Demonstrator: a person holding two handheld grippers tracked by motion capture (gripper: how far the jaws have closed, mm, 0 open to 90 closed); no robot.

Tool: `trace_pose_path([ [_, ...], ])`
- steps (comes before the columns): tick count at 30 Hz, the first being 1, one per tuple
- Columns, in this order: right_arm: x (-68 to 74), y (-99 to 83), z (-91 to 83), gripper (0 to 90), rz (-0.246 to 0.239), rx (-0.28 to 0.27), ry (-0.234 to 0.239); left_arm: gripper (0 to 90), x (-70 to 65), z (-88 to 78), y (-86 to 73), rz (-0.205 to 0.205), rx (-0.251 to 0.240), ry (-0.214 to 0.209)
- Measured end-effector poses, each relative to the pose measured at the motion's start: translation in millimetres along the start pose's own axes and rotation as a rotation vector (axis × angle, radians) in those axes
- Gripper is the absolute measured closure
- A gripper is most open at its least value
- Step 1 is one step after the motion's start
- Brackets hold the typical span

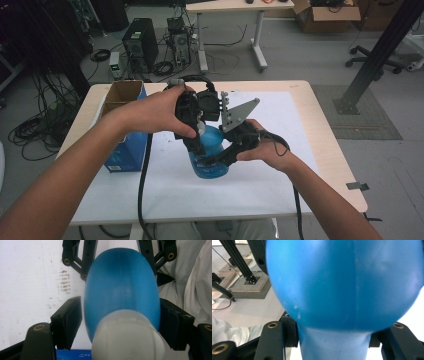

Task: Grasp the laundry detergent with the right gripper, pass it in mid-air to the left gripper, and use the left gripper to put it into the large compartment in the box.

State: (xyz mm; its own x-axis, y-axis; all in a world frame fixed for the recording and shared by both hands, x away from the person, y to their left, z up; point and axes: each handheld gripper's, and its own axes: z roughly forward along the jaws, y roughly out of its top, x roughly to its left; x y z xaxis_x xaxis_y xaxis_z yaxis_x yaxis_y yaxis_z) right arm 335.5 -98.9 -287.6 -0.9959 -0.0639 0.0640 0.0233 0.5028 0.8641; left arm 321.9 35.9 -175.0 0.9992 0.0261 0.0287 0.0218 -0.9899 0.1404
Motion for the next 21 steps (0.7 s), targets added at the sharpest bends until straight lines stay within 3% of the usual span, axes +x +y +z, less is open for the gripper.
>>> trace_pose_path([
  [9, 0.6, -0.5, 0.2, 43.8, 0.001, 0.004, -0.002, 36.8, -1.2, 1.5, 0.1, 0.010, 0.000, -0.004],
  [21, 1.2, -0.6, 1.0, 43.8, -0.004, 0.007, -0.006, 37.5, -3.6, 1.5, 1.0, 0.012, 0.012, 0.014],
])
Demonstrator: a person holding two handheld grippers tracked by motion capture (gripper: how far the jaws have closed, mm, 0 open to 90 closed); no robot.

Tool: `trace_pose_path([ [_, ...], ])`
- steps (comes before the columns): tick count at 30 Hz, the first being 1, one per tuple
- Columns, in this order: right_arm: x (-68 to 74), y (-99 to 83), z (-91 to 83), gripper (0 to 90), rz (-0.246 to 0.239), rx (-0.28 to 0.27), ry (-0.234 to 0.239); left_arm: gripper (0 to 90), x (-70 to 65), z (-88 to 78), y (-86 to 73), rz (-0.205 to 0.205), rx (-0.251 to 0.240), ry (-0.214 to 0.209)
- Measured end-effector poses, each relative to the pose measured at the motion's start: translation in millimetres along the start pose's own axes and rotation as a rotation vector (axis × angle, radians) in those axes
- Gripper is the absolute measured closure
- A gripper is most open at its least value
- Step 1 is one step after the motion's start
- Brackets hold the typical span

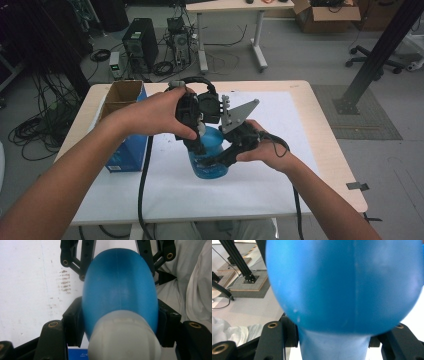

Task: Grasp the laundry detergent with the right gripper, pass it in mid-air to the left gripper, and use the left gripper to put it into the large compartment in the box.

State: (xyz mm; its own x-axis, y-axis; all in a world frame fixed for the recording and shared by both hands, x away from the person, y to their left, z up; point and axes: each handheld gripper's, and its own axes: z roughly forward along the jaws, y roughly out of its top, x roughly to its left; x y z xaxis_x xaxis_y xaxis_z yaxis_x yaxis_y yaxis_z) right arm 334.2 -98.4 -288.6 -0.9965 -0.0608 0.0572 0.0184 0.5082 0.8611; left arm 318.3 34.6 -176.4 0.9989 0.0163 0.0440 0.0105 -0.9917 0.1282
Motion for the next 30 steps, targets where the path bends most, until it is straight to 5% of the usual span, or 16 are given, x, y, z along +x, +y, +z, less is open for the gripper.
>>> trace_pose_path([
  [10, 1.4, 1.8, -0.6, 42.2, 0.001, -0.026, 0.007, 37.7, -3.1, -6.3, 3.5, -0.007, 0.016, 0.009],
  [15, 0.3, 1.3, -6.1, 23.8, 0.045, -0.054, 0.008, 37.7, -2.6, -8.5, 2.6, -0.025, 0.038, 0.016],
  [18, -0.2, -3.9, -15.1, 18.3, 0.056, -0.022, -0.021, 37.7, -0.5, -12.1, -1.1, -0.054, 0.045, 0.022],
  [24, -3.9, -26.4, -39.1, 9.0, 0.139, 0.048, -0.090, 37.7, 6.7, -26.5, -9.4, -0.166, 0.061, 0.052],
  [30, -4.7, -47.0, -73.0, 5.5, 0.212, 0.108, -0.171, 37.7, 22.5, -54.5, -21.8, -0.370, 0.075, 0.097],
])
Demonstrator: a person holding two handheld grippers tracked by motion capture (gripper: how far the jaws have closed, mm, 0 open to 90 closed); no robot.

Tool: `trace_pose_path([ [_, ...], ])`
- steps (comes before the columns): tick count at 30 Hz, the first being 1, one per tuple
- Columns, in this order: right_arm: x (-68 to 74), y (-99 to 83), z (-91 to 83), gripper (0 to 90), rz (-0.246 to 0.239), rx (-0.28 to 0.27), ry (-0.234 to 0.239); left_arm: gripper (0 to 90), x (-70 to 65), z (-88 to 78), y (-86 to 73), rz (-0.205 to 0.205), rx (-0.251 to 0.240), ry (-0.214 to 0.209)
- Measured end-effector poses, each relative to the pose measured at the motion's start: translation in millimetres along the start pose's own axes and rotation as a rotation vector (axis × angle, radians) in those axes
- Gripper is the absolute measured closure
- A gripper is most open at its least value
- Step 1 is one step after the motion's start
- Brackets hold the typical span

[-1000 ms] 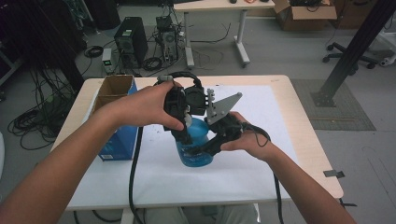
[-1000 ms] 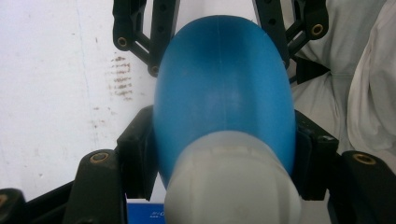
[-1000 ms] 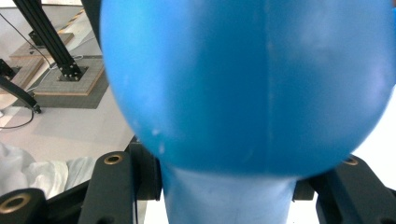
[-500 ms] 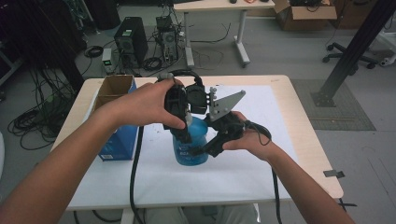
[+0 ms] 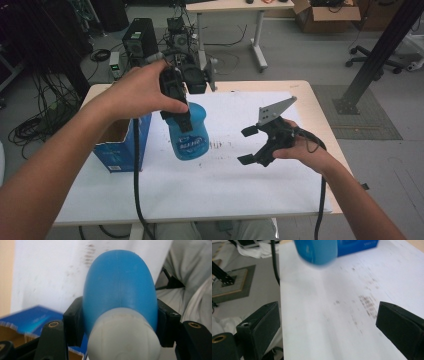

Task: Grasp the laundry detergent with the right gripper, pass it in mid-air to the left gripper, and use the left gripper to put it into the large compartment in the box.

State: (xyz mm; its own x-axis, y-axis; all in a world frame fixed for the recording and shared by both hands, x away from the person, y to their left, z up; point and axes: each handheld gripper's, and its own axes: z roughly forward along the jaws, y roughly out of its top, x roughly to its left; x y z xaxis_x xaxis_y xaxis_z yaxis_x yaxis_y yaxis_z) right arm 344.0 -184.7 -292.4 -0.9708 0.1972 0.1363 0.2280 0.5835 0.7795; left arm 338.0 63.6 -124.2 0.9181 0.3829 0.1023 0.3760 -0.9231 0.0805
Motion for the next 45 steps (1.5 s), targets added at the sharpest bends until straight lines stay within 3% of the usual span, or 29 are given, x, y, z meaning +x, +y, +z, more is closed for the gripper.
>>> trace_pose_path([
  [2, -0.6, -3.5, -10.8, 5.1, 0.014, 0.024, -0.025, 37.7, 8.5, -7.8, -3.5, -0.066, -0.015, 0.011],
  [5, -2.7, -6.3, -27.2, 3.6, 0.030, 0.059, -0.067, 37.7, 25.6, -21.7, -12.0, -0.218, -0.026, 0.025],
  [10, -7.2, -6.0, -53.6, 2.6, 0.078, 0.104, -0.113, 37.7, 46.6, -39.0, -26.0, -0.391, -0.020, 0.054],
  [13, -9.2, -3.7, -69.0, 2.6, 0.080, 0.150, -0.162, 37.7, 56.8, -47.3, -32.8, -0.470, -0.015, 0.060],
  [16, -10.1, -2.0, -80.3, 4.1, 0.078, 0.160, -0.188, 37.7, 66.3, -55.7, -40.6, -0.566, -0.011, 0.060],
  [17, -10.4, -1.8, -84.0, 4.1, 0.081, 0.162, -0.200, 37.7, 70.4, -58.3, -44.4, -0.618, -0.020, 0.061],
  [18, -10.7, -1.9, -88.2, 4.1, 0.085, 0.165, -0.211, 37.7, 73.1, -60.2, -46.8, -0.638, -0.018, 0.064],
  [23, -12.0, -3.3, -100.4, 4.0, 0.085, 0.208, -0.246, 37.7, 88.5, -70.7, -63.2, -0.794, -0.015, 0.100],
  [29, -16.6, -6.3, -111.6, 3.9, 0.109, 0.243, -0.272, 37.7, 99.6, -77.5, -78.9, -0.914, -0.015, 0.148],
  [37, -20.5, -13.1, -119.8, 4.2, 0.116, 0.244, -0.297, 37.8, 114.4, -79.4, -108.8, -1.069, -0.030, 0.169],
  [41, -22.3, -14.7, -119.5, 4.6, 0.115, 0.235, -0.301, 37.8, 118.7, -74.6, -118.5, -1.105, -0.019, 0.195],
  [45, -23.2, -14.7, -117.7, 4.7, 0.112, 0.238, -0.300, 37.8, 122.5, -67.1, -128.5, -1.134, -0.028, 0.192],
])
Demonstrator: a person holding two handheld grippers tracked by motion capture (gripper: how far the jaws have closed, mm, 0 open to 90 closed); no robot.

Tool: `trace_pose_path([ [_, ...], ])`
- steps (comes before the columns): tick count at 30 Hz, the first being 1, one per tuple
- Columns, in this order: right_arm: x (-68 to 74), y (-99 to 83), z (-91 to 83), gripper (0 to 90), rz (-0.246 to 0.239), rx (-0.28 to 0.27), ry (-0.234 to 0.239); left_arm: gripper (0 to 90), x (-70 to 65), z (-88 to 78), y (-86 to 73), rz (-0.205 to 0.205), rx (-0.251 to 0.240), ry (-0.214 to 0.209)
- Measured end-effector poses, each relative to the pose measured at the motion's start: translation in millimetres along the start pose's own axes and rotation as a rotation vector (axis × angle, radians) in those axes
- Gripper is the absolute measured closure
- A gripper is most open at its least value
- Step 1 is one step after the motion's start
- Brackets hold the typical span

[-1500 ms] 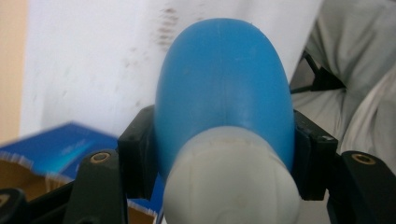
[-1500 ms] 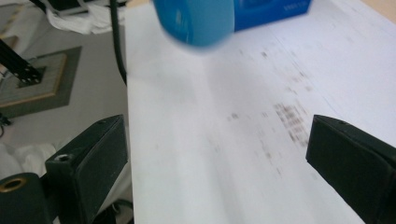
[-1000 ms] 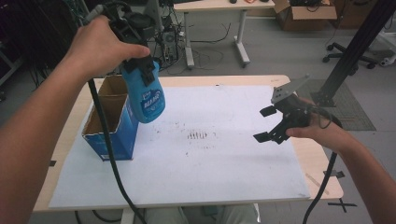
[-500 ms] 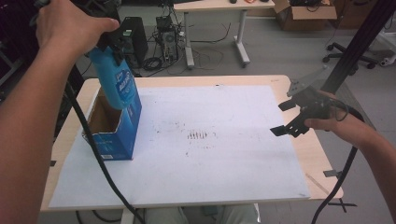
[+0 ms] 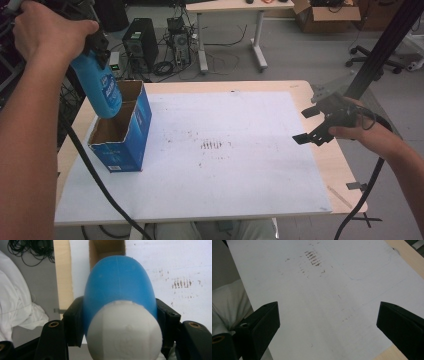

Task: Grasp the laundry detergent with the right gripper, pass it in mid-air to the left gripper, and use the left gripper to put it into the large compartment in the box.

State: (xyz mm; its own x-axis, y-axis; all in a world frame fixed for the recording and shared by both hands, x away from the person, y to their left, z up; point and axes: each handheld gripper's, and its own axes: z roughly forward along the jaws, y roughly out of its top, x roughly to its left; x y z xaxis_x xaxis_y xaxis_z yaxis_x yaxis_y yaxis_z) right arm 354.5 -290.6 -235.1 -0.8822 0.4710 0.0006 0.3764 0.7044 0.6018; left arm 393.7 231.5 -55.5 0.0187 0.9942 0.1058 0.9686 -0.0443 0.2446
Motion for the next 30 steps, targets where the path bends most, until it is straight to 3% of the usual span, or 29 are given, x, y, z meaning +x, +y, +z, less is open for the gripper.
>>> trace_pose_path([
  [11, 0.0, -1.2, 6.6, 4.8, 0.006, 0.020, 0.000, 37.8, 9.7, 40.4, -4.1, -0.023, -0.004, 0.007],
  [21, -4.7, -11.4, 11.3, 4.9, 0.033, 0.041, -0.006, 37.8, 8.3, 96.8, -8.2, -0.025, 0.018, -0.003],
  [30, -6.1, -17.1, 13.5, 4.9, 0.044, 0.060, -0.010, 37.7, 10.1, 137.6, -13.3, -0.026, 0.036, -0.012],
])
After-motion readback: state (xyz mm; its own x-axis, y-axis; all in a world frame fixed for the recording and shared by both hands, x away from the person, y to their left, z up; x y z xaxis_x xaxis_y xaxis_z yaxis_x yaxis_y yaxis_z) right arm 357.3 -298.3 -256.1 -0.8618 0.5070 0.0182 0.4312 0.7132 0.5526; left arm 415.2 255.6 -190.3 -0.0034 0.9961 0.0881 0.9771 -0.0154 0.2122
